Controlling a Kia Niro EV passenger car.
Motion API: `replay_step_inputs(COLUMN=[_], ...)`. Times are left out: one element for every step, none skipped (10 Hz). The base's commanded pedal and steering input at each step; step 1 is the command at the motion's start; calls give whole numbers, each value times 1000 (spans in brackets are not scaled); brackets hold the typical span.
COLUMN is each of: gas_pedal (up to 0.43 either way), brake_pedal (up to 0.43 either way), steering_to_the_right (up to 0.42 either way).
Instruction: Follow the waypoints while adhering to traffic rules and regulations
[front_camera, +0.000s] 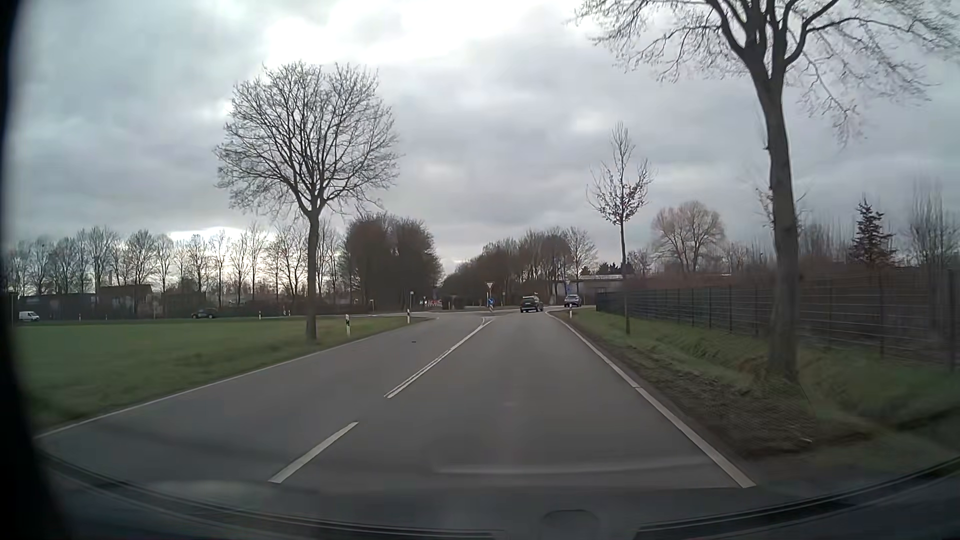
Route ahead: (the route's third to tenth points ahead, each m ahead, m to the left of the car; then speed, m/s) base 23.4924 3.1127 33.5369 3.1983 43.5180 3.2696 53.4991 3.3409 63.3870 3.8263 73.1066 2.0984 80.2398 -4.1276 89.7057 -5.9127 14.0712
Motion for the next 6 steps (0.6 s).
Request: replay_step_inputs(gas_pedal=[169, 169, 150, 150, 150, 150], brake_pedal=[0, 0, 0, 0, 0, 0], steering_to_the_right=[4, 4, 5, 5, 5, 6])
